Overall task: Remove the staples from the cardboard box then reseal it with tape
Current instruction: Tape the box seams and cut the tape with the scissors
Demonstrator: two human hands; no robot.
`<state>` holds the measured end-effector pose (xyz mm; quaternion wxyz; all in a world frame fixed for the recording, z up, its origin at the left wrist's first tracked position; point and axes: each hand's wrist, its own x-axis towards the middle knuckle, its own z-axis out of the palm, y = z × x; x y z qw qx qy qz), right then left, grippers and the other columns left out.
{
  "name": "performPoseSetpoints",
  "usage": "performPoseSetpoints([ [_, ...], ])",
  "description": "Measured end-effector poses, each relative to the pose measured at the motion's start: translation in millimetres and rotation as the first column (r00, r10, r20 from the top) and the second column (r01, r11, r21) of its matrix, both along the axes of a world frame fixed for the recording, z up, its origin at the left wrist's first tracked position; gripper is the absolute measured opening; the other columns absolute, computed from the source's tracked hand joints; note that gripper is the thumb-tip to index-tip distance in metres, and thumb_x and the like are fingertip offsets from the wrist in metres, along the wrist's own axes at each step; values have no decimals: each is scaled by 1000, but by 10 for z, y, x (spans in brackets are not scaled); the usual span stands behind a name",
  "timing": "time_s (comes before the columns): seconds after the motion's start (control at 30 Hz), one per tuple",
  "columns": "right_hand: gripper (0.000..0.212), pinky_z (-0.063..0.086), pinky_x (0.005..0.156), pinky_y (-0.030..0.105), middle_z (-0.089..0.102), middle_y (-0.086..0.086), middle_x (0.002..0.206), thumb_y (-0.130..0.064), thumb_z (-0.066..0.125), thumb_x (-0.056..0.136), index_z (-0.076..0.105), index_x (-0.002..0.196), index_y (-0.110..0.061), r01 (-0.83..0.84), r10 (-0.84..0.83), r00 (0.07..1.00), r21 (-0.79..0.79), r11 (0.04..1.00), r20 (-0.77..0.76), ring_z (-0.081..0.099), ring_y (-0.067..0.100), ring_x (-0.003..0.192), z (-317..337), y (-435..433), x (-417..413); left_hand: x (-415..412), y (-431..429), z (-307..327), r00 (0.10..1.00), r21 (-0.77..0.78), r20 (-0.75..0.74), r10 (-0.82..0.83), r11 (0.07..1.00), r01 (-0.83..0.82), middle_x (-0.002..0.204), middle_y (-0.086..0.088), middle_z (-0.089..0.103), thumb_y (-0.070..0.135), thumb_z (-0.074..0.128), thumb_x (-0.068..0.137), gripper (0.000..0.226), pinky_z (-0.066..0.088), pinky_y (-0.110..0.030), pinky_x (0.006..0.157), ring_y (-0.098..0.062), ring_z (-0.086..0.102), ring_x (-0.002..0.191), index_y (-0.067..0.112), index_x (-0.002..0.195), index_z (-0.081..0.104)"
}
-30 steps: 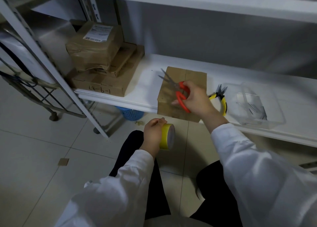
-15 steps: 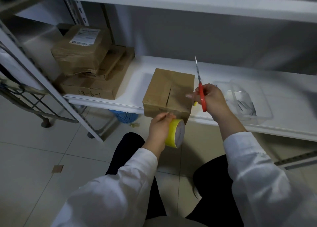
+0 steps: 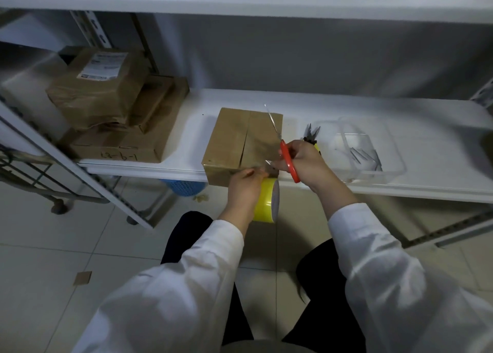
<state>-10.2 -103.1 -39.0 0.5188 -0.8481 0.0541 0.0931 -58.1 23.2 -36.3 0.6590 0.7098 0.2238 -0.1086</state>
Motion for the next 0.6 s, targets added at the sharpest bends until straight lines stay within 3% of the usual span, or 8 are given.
performPoseSetpoints([
  [0.13, 34, 50, 85, 40, 60, 8, 85, -19, 80, 72, 58, 96, -9, 52, -52, 998, 23, 998, 31, 57, 24, 82, -87, 25, -18, 41, -5, 52, 998, 121, 12, -56, 991, 54, 95, -15, 64, 17, 56, 90, 19, 42, -31, 82, -26, 55, 89, 5, 95, 69],
  [0.27, 31, 51, 83, 40, 60, 7, 84, -16, 79, 73, 55, 94, -12, 77, -77, 995, 15, 997, 62, 59, 27, 83, -136, 16, -11, 76, -35, 81, 996, 219, 19, -91, 972, 85, 86, -14, 61, 16, 53, 90, 19, 40, -30, 77, -30, 56, 88, 3, 88, 68],
  [0.37, 28, 50, 80, 39, 59, 5, 80, -13, 77, 74, 54, 90, -13, 92, -94, 992, 21, 996, 84, 57, 25, 78, -152, 4, 2, 102, -62, 99, 990, 326, 21, -138, 937, 123, 91, -19, 62, 16, 47, 93, 27, 38, -29, 74, -33, 55, 88, -2, 93, 66],
  [0.5, 29, 47, 74, 33, 58, 5, 81, -12, 77, 75, 54, 92, -11, 99, -105, 991, 86, 991, 78, 54, 21, 75, -126, 11, 7, 83, -102, 141, 990, 398, 27, -139, 910, 117, 107, -20, 61, 14, 37, 96, 29, 34, -27, 74, -34, 55, 102, -2, 106, 59],
  [0.6, 31, 49, 78, 37, 58, 6, 83, -13, 79, 73, 53, 91, -12, 93, -101, 992, 99, 991, 81, 55, 22, 78, -118, 5, 22, 68, -89, 150, 993, 402, 31, -112, 911, 91, 117, -15, 58, 13, 38, 97, 28, 33, -26, 77, -30, 53, 109, 2, 119, 50],
])
